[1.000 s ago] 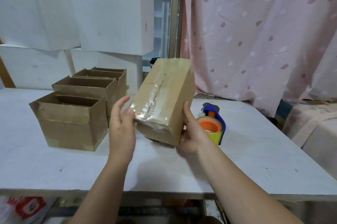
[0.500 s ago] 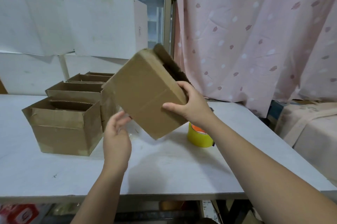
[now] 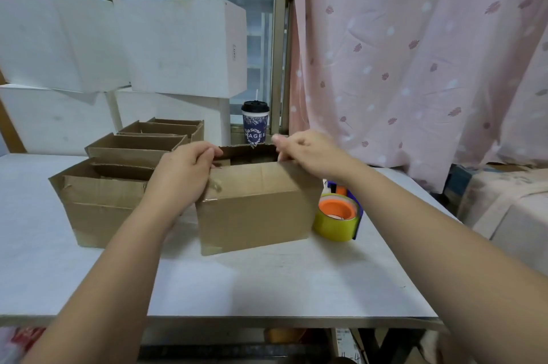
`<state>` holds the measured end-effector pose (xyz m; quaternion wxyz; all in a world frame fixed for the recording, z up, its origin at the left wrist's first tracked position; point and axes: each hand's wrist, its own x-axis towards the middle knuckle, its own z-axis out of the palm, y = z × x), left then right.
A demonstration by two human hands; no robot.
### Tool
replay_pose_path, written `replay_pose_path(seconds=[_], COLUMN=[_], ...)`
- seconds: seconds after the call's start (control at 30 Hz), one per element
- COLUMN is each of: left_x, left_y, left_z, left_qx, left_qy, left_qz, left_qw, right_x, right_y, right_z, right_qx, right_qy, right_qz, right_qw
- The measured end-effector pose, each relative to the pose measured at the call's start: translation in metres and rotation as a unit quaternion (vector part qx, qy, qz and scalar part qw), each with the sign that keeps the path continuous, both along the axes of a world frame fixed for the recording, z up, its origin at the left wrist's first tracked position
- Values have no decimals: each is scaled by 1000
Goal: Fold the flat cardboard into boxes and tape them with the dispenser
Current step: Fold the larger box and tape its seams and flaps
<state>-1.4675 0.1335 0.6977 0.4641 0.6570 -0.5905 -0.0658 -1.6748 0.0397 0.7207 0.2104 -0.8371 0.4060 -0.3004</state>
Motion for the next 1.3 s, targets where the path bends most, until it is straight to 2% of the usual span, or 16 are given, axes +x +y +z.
replay_pose_path(seconds=[0.1, 0.17, 0.27, 0.33, 0.47, 0.57, 0.63, 0.7, 0.77, 0.83, 0.93, 1.0, 1.07, 1.17, 1.3], left_x=[3, 4, 5, 7, 6, -2, -9, -14, -19, -25, -27, -26, -25, -26, -21], left_y=[-3, 0, 7, 12, 21, 23, 23, 21, 15, 9, 0, -4, -8, -9, -11], left_z=[12, 16, 18, 20, 31, 41, 46, 50, 48, 41, 28, 26, 25, 19, 14], left_qx=[25, 44, 51, 48, 107, 179, 235, 267, 256, 235, 271, 300, 319, 303, 212], left_qy=[30, 80, 90, 68, -18, -128, -201, -230, -231, -285, -386, -401, -395, -333, -244], left_qz=[-59, -113, -155, -180, -250, -243, -234, -222, -189, -121, -83, -79, -54, -10, 14], left_qw=[998, 989, 983, 980, 962, 945, 922, 909, 920, 921, 878, 862, 860, 893, 946], right_x=[-3, -7, -18, -22, -17, -6, 3, 12, 19, 21, 20, 18, 16, 16, 19], right_y=[-12, -17, -18, -17, -19, -16, -12, -7, -3, -1, 3, 6, 7, 5, 5], right_z=[6, 9, 17, 21, 23, 24, 22, 17, 8, 1, -2, 1, 3, 3, 3], right_qx=[147, 255, 360, 378, 344, 319, 202, 85, 42, 15, 10, 12, 22, 30, 12], right_qy=[-110, -162, -194, -178, -97, -40, 104, 235, 297, 302, 235, 212, 241, 330, 431], right_qz=[-55, -45, -29, -32, -41, -42, -50, -61, -75, -83, -92, -95, -82, -83, -104], right_qw=[981, 952, 912, 908, 933, 946, 973, 966, 951, 950, 968, 973, 967, 940, 896])
